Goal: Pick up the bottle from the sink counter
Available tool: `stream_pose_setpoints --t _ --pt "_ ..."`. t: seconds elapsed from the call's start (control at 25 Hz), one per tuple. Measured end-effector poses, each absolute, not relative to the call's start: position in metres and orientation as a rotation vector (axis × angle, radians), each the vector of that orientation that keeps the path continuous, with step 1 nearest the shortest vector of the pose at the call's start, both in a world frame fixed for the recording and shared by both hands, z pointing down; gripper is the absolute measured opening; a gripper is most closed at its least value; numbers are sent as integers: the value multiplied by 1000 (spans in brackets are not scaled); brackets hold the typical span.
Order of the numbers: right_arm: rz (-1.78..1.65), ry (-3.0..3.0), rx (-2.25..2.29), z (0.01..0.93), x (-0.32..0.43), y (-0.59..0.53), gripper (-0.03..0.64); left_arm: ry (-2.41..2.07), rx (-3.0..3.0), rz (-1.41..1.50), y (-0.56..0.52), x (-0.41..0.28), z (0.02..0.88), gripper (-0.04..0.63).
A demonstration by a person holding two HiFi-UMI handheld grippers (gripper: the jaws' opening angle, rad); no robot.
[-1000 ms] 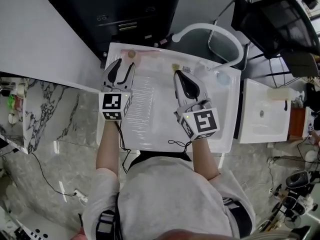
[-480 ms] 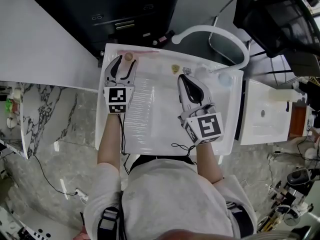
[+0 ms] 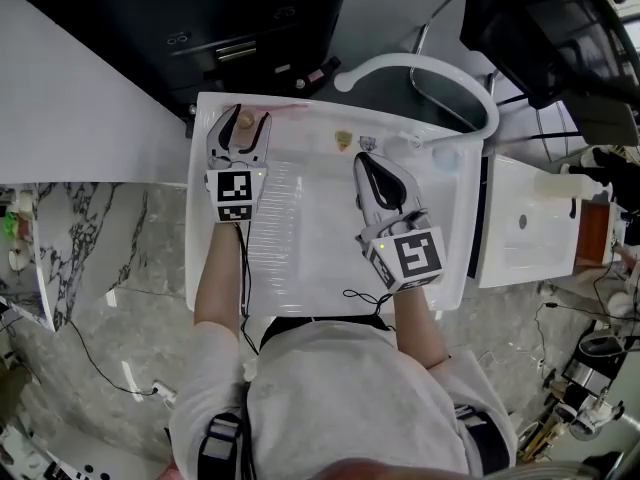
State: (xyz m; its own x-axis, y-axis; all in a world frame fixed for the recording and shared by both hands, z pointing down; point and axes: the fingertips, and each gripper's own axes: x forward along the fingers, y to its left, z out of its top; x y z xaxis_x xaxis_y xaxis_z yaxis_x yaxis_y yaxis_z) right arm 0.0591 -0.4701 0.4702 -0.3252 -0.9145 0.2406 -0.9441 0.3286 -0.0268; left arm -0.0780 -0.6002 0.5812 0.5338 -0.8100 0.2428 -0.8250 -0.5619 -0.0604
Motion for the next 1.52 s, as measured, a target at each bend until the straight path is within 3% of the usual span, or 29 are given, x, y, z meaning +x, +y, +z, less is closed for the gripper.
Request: stream_pose_setpoints --t 0.2,0.4,1.52 --pt "244 -2399 1698 474 61 -471 11 -1498 2692 363 -606 -81 581 192" --pt "244 -2401 1695 474 62 -471 11 -1527 2691 383 -604 -81 578 138" --pt "126 -2500 1681 429 27 -438 11 -1547 2673 309 -522 -133 473 133"
